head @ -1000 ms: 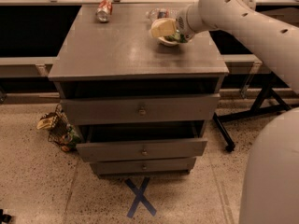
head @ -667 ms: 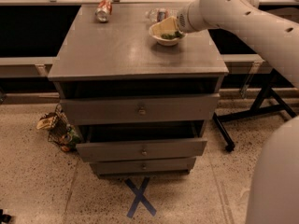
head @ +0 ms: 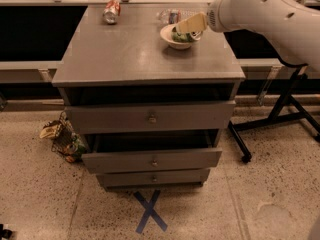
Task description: Place green can into paper bowl
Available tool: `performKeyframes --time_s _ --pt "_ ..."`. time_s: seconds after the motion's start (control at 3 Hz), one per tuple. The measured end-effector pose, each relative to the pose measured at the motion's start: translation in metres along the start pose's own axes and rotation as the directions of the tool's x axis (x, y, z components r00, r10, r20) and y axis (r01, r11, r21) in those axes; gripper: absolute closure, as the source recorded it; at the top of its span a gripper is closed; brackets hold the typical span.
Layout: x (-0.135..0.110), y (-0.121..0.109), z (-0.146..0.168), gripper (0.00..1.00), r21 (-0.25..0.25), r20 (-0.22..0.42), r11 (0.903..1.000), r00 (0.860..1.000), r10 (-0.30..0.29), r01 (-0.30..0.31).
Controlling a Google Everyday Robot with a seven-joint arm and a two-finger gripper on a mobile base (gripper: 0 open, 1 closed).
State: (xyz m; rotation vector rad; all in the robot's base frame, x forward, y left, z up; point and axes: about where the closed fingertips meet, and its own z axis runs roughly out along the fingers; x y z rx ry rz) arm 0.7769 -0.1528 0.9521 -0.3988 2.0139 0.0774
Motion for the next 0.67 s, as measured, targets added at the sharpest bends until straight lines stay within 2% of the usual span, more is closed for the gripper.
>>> performKeyframes --time_s 0.33,0.67 --pt "-0.0002 -0.0243 -0.0315 0.0 0.102 0.018 0.9948 1.0 -0.002 0.0" --pt "0.0021 -0.0307 -0.0355 0.0 0.129 0.019 0.9914 1.0 0.019 -0.022"
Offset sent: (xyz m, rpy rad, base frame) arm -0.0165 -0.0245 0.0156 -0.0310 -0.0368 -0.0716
